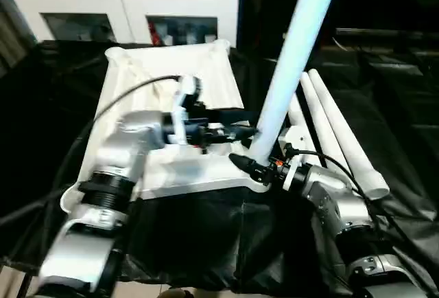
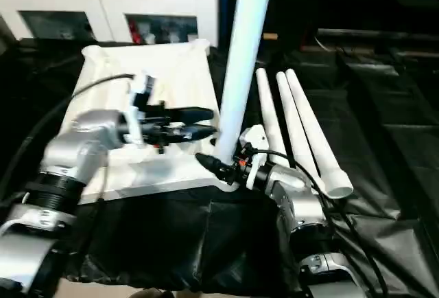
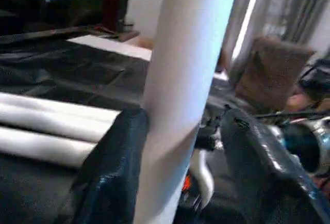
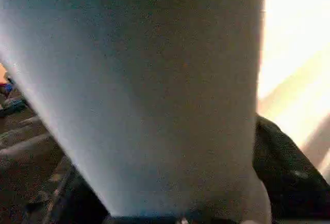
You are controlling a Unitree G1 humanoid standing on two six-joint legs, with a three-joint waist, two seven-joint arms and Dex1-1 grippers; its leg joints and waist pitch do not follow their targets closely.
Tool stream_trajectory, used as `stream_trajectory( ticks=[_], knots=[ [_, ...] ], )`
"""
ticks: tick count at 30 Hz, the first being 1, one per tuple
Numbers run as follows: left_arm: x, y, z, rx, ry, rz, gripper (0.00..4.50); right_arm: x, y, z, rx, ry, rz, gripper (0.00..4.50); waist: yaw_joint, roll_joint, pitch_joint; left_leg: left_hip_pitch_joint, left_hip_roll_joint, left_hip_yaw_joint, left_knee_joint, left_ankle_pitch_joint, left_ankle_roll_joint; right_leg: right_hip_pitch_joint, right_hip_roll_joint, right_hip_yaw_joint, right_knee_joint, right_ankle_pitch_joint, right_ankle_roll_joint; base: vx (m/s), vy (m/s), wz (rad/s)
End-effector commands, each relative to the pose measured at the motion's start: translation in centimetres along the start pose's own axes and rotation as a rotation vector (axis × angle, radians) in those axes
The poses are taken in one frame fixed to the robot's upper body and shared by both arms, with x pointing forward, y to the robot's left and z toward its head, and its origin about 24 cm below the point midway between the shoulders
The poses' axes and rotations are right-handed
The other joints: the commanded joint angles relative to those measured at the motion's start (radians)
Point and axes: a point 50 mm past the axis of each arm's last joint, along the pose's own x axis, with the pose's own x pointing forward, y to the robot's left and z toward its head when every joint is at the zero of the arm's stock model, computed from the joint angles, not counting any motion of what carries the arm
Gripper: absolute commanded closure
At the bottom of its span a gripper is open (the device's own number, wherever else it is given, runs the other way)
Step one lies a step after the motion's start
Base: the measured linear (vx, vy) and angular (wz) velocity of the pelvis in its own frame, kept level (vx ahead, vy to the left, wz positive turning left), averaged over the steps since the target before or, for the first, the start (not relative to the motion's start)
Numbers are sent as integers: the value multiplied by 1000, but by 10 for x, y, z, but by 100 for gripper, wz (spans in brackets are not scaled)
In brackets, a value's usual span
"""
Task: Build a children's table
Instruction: Insert table leg to table base
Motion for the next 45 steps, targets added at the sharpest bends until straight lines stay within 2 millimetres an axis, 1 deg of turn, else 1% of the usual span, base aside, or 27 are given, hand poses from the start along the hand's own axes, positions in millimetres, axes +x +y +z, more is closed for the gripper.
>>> stream_trajectory(
  ticks=[1, 4, 5, 6, 7, 8, 9, 10, 12, 14, 15, 16, 18, 20, 22, 23, 25, 27, 28, 29, 31, 32, 34, 35, 37, 41, 45],
  knots=[
    [12, -4, 5, 24, 14, -28, 158, 4, 5, 5, -15, 5, 49, 175, 6, -7, -70, 18, 62, -23, -45, -46, 144, 50, -87, 37, -46, 170, -301, 0, 0, 0],
    [20, -3, 5, 32, -6, -6, 139, 5, 6, 8, -21, 18, 76, 175, 7, -6, -69, 19, 64, -23, -46, -57, 139, 49, -87, 37, -48, 139, -301, 0, 0, 0],
    [24, -2, 7, 36, -41, 14, 139, 4, 6, 8, -23, 22, 80, 175, 7, -7, -69, 19, 64, -23, -45, -57, 136, 51, -87, 37, -48, 137, -302, 0, 0, 0],
    [25, -1, 8, 29, -57, 13, 115, 4, 6, 9, -22, 24, 82, 175, 8, -8, -70, 19, 65, -24, -43, -52, 137, 51, -88, 37, -46, 149, -303, 0, 0, 0],
    [25, -1, 8, 29, -57, 13, 115, 4, 6, 9, -22, 24, 82, 175, 8, -8, -70, 20, 66, -23, -43, -50, 140, 50, -88, 38, -46, 152, -304, 0, 0, 0],
    [26, -2, 8, 24, -58, 13, 160, 3, 6, 9, -23, 32, 88, 175, 9, -11, -70, 18, 64, -23, -42, -50, 143, 50, -89, 37, -44, 148, -302, 0, 0, 0],
    [26, -2, 9, 25, -58, 14, 172, 3, 6, 9, -23, 32, 88, 175, 9, -11, -69, 17, 64, -23, -42, -55, 142, 50, -89, 38, -46, 139, -300, 0, 0, 0],
    [27, -2, 9, 30, -62, 17, 167, 2, 6, 10, -23, 36, 92, 175, 9, -13, -69, 18, 64, -23, -42, -57, 140, 50, -89, 38, -47, 130, -298, 0, 0, 0],
    [27, -3, 9, 18, -66, 13, 164, 2, 6, 10, -24, 38, 95, 175, 10, -12, -67, 18, 62, -22, -41, -64, 133, 49, -89, 39, -48, 106, -293, 0, 0, 0],
    [28, -2, 11, 13, -84, 30, 209, 2, 6, 12, -25, 40, 98, 175, 12, -12, -68, 18, 62, -22, -41, -64, 130, 49, -89, 39, -48, 101, -290, 0, 0, 0],
    [28, -2, 11, 13, -84, 30, 217, 2, 6, 12, -25, 40, 98, 175, 12, -14, -68, 17, 62, -22, -40, -61, 129, 50, -89, 39, -47, 100, -290, 0, 0, 0],
    [28, -2, 11, 9, -92, 36, 207, 2, 6, 13, -25, 40, 98, 175, 13, -14, -68, 17, 61, -22, -40, -62, 129, 49, -90, 39, -48, 95, -290, 0, 0, 0],
    [28, -1, 12, -2, -101, 53, 233, 2, 6, 15, -27, 39, 98, 175, 13, -15, -68, 16, 61, -23, -39, -62, 127, 50, -89, 38, -47, 90, -286, 0, 0, 0],
    [27, 1, 12, -7, -102, 76, 241, 2, 5, 17, -33, 37, 97, 176, 14, -14, -68, 17, 62, -22, -39, -66, 124, 49, -89, 40, -48, 81, -285, 0, 0, 0],
    [25, 5, 13, -16, -96, 113, 237, 3, 5, 20, -39, 35, 97, 177, 14, -15, -68, 18, 61, -23, -38, -68, 122, 48, -87, 39, -47, 76, -281, 0, 0, 0],
    [25, 6, 13, -19, -95, 126, 248, 3, 5, 21, -42, 34, 97, 178, 14, -15, -68, 17, 61, -23, -39, -66, 123, 48, -87, 39, -47, 75, -281, 0, 0, 0],
    [23, 9, 15, -33, -98, 163, 251, 3, 5, 23, -48, 32, 97, 178, 14, -14, -68, 18, 61, -23, -38, -68, 119, 47, -87, 39, -47, 74, -280, 0, 0, 0],
    [22, 13, 18, -51, -115, 198, 252, 2, 3, 26, -72, 32, 77, 178, 13, -16, -68, 17, 60, -23, -37, -64, 119, 48, -88, 39, -46, 82, -280, 0, 0, 0],
    [22, 15, 21, -63, -133, 226, 254, 2, 2, 30, -72, 18, 62, 144, 14, -17, -68, 18, 60, -23, -37, -61, 119, 47, -87, 40, -46, 84, -280, 0, 0, 0],
    [21, 17, 23, -68, -143, 245, 256, 3, 1, 33, -65, 7, 59, 124, 14, -16, -69, 18, 58, -22, -35, -57, 120, 48, -87, 40, -46, 92, -283, 0, 0, 0],
    [21, 20, 26, -78, -152, 276, 257, 2, 0, 39, -50, -18, 53, 107, 14, -18, -69, 17, 58, -24, -35, -53, 122, 49, -87, 40, -45, 100, -280, 0, 0, 0],
    [20, 22, 28, -80, -154, 300, 257, 1, -1, 45, -30, -51, 43, 101, 14, -22, -70, 17, 57, -23, -34, -48, 127, 51, -87, 40, -43, 109, -280, 0, 0, 0],
    [19, 25, 30, -83, -154, 327, 261, 1, -3, 53, -7, -88, 35, 77, 17, -19, -71, 17, 56, -23, -33, -44, 133, 50, -85, 39, -43, 105, -279, 0, 0, 0],
    [17, 28, 32, -104, -151, 359, 263, -1, -7, 66, 22, -130, -7, 69, 17, -20, -70, 17, 57, -23, -33, -38, 134, 50, -85, 39, -43, 108, -275, 0, 0, 0],
    [16, 29, 32, -120, -147, 372, 263, -3, -12, 77, 50, -145, -38, 65, 16, -18, -73, 19, 57, -24, -32, -19, 133, 47, -84, 39, -39, 119, -279, 0, 0, 0],
    [16, 28, 34, -131, -155, 359, 263, -6, -9, 91, 92, -131, 22, 64, 26, -17, -73, 17, 55, -22, -29, -5, 132, 51, -83, 39, -39, 139, -276, 0, 0, 0],
    [17, 26, 33, -129, -147, 354, 263, -7, -3, 87, 69, 9, 79, 64, 29, -18, -74, 17, 54, -23, -28, -7, 121, 51, -83, 37, -38, 144, -274, 0, 0, 0]
  ],
)
